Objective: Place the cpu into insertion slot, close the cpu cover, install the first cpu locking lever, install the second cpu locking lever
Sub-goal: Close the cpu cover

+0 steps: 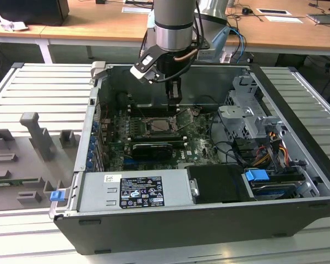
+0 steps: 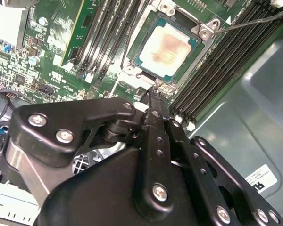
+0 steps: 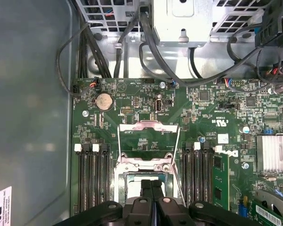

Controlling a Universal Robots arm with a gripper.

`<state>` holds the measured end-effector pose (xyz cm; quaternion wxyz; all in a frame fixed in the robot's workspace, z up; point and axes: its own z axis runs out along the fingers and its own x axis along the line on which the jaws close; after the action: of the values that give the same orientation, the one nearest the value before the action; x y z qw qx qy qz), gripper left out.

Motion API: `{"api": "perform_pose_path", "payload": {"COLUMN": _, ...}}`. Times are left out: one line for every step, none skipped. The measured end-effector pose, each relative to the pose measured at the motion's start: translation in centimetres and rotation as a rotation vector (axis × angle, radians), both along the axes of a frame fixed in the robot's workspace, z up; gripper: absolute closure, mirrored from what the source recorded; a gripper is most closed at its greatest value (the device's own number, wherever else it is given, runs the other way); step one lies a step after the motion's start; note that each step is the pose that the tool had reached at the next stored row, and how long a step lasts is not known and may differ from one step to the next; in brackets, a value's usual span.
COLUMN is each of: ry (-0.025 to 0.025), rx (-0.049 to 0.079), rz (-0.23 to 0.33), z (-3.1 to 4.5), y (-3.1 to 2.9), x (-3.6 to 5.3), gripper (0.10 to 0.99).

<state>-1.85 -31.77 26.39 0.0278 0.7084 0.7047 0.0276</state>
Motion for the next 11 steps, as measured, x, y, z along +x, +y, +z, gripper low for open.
{"api": "perform_pose_path", "payload": {"ry": 0.0001, "rx": 0.000, "rz": 0.000, "z": 0.00, "y": 0.00, "x": 0.08, "gripper": 0.980}}
{"api": "perform_pose_path", "payload": {"ry": 0.0001, "rx": 0.000, "rz": 0.000, "z": 0.00, "y": 0.00, "x": 0.19, "gripper": 0.980}}
{"api": "perform_pose_path", "payload": {"ry": 0.0004, "rx": 0.000, "rz": 0.000, "z": 0.00, "y": 0.00, "x": 0.39, "gripper": 0.980}}
{"api": "perform_pose_path", "payload": {"ry": 0.0007, "rx": 0.000, "rz": 0.000, "z": 0.00, "y": 0.00, "x": 0.55, "gripper": 0.980}}
{"api": "perform_pose_path", "payload": {"ry": 0.0008, "rx": 0.000, "rz": 0.000, "z": 0.00, "y": 0.00, "x": 0.65, "gripper": 0.980}}
{"api": "perform_pose_path", "payload": {"ry": 0.0008, "rx": 0.000, "rz": 0.000, "z": 0.00, "y": 0.00, "x": 0.70, "gripper": 0.980}}
{"api": "perform_pose_path", "payload": {"ry": 0.0008, "rx": 0.000, "rz": 0.000, "z": 0.00, "y": 0.00, "x": 0.74, "gripper": 0.980}}
{"api": "perform_pose_path", "payload": {"ry": 0.0008, "rx": 0.000, "rz": 0.000, "z": 0.00, "y": 0.00, "x": 0.78, "gripper": 0.980}}
{"api": "perform_pose_path", "payload": {"ry": 0.0008, "rx": 0.000, "rz": 0.000, "z": 0.00, "y": 0.00, "x": 0.84, "gripper": 0.980}}
{"api": "perform_pose_path", "payload": {"ry": 0.0008, "rx": 0.000, "rz": 0.000, "z": 0.00, "y": 0.00, "x": 0.89, "gripper": 0.980}}
{"api": "perform_pose_path", "payload": {"ry": 0.0008, "rx": 0.000, "rz": 0.000, "z": 0.00, "y": 0.00, "x": 0.94, "gripper": 0.980}}
